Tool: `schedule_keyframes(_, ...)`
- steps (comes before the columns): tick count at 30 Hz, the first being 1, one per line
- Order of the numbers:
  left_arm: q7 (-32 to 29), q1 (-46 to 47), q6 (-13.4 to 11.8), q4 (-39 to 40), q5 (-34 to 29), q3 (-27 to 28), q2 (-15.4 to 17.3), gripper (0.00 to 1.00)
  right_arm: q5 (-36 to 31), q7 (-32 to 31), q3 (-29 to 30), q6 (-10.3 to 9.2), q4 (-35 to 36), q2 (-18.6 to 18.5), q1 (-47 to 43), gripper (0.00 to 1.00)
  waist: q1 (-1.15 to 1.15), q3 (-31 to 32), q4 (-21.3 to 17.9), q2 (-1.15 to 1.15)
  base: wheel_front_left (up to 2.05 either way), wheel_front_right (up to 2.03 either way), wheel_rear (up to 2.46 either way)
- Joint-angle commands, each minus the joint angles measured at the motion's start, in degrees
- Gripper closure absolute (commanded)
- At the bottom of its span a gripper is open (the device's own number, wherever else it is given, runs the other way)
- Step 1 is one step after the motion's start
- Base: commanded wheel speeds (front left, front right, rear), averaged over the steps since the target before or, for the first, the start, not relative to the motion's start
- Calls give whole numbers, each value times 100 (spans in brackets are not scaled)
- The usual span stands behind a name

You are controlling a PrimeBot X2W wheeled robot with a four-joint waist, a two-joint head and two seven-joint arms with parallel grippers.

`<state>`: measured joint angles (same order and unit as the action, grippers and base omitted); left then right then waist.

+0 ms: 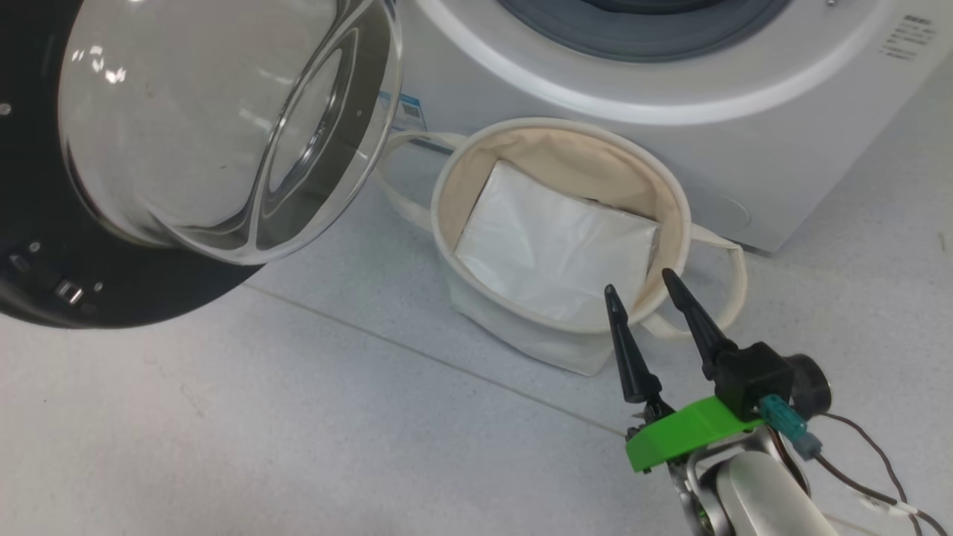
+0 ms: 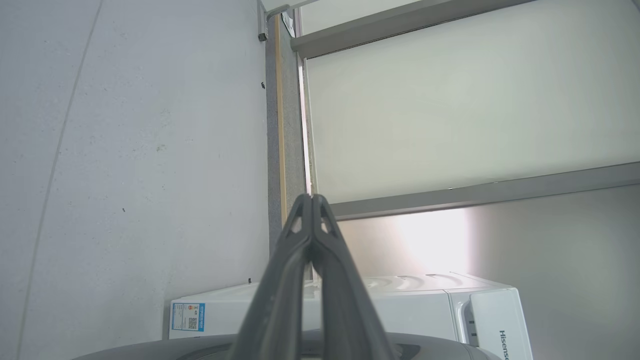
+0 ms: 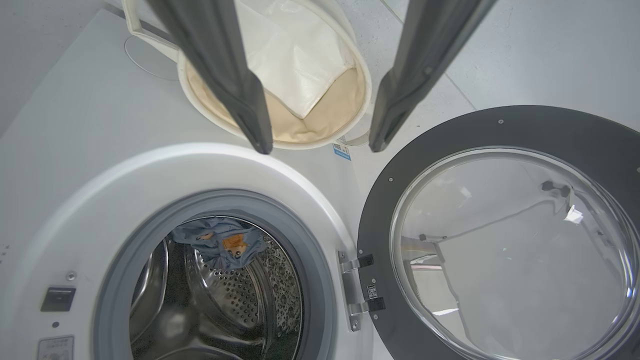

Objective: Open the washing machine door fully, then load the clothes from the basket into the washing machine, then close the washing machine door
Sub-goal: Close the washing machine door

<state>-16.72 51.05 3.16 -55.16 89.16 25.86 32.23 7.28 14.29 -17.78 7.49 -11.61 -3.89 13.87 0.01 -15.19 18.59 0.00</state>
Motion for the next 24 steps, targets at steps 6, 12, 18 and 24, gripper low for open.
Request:
schedule_keyframes(6, -424, 286, 216, -328, -302, -354, 454, 100, -34, 71, -144, 0, 161, -17, 57, 0, -1, 108, -162, 0, 0, 0, 0)
schedule_keyframes(12, -910, 394, 323, -530, -327, -556, 361, 100, -54, 71, -124, 0, 185, -44, 5, 0, -1, 137, -212, 0, 0, 0, 0)
schedule_keyframes(18, -1386, 453, 375, -590, -272, -667, 243, 100, -39, 71, -135, 0, 188, -27, -26, 0, -1, 142, -220, 0, 0, 0, 0)
schedule_keyframes(24, -1848, 511, 396, -700, -134, -681, 110, 100, -38, 71, -145, 0, 146, -14, -20, 0, -1, 178, -178, 0, 0, 0, 0)
